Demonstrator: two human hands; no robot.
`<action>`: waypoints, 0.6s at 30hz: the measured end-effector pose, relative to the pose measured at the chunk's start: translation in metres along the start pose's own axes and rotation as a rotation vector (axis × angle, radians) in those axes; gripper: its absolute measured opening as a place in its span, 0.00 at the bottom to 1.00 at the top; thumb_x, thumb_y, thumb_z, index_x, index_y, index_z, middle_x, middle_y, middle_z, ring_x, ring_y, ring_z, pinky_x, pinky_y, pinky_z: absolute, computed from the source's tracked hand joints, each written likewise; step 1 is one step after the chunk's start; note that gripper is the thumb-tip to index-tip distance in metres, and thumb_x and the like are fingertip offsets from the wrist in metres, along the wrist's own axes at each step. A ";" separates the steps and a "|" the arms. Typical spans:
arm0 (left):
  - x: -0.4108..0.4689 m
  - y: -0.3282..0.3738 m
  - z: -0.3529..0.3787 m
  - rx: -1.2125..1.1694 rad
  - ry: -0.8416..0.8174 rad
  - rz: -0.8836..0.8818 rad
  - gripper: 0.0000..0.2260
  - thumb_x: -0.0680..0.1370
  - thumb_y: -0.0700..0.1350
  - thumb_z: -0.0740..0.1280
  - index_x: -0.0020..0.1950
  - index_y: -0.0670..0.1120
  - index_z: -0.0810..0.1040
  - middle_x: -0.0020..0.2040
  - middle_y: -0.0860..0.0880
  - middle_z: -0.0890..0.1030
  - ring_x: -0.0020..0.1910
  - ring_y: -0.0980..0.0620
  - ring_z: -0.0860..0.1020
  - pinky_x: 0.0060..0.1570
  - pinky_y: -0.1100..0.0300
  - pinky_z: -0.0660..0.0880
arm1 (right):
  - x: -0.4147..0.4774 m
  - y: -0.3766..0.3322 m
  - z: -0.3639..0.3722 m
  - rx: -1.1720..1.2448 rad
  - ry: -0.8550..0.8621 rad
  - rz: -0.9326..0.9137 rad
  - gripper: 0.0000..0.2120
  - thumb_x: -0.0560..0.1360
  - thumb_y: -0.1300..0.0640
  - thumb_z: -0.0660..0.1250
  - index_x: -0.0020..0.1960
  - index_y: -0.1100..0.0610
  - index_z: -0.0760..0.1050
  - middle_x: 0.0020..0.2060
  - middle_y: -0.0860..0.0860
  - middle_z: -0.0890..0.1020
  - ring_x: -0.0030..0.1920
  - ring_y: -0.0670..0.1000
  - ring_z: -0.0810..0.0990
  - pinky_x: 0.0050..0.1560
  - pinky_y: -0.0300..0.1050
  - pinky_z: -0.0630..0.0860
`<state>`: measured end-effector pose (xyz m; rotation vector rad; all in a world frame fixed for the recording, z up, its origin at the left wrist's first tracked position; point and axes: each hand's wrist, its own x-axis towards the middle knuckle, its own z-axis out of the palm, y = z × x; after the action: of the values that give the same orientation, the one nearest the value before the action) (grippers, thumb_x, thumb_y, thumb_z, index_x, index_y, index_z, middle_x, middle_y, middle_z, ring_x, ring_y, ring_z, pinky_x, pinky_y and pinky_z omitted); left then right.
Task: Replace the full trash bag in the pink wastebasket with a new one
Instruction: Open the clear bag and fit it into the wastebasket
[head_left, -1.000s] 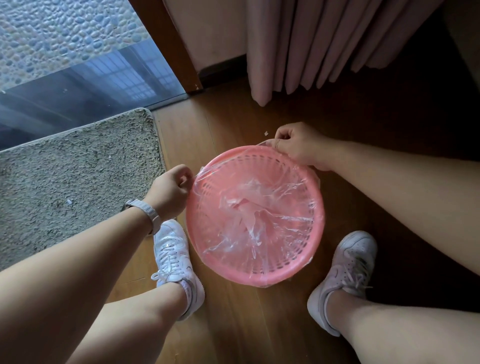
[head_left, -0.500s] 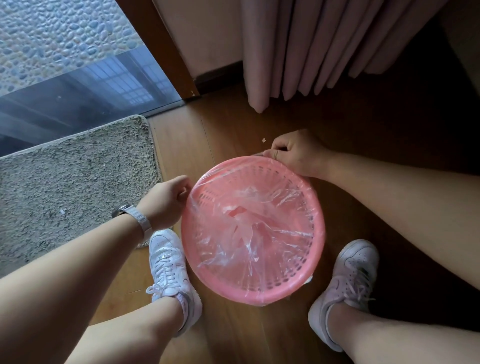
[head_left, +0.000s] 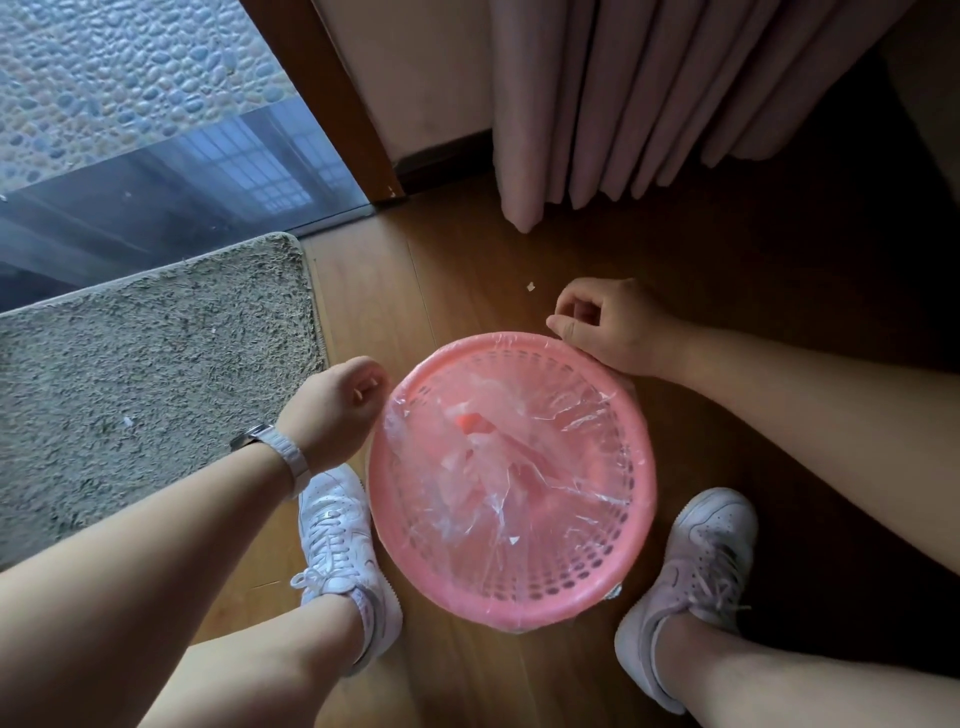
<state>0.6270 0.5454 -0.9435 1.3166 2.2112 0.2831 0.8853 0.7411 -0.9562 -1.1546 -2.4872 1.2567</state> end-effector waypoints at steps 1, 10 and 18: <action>0.000 0.005 -0.003 -0.048 0.034 -0.017 0.04 0.76 0.44 0.65 0.44 0.49 0.79 0.38 0.50 0.80 0.38 0.47 0.78 0.40 0.57 0.73 | -0.002 -0.005 -0.003 0.006 0.021 -0.025 0.09 0.74 0.47 0.67 0.44 0.53 0.77 0.35 0.47 0.77 0.36 0.48 0.76 0.35 0.43 0.74; 0.004 0.044 0.018 0.135 -0.062 0.104 0.11 0.77 0.51 0.66 0.42 0.47 0.68 0.36 0.49 0.73 0.39 0.39 0.76 0.34 0.54 0.64 | -0.020 -0.013 -0.001 -0.186 -0.313 0.163 0.05 0.71 0.52 0.69 0.42 0.51 0.72 0.36 0.48 0.78 0.36 0.51 0.78 0.34 0.45 0.73; 0.028 0.061 0.013 0.006 0.043 0.002 0.18 0.76 0.53 0.68 0.33 0.46 0.65 0.29 0.51 0.71 0.32 0.44 0.69 0.33 0.56 0.61 | -0.017 -0.004 -0.001 0.006 -0.151 0.275 0.15 0.71 0.55 0.68 0.30 0.54 0.65 0.28 0.49 0.71 0.29 0.48 0.69 0.29 0.42 0.66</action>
<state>0.6692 0.5984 -0.9375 1.3276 2.2485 0.3083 0.8953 0.7286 -0.9494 -1.4938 -2.4899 1.4682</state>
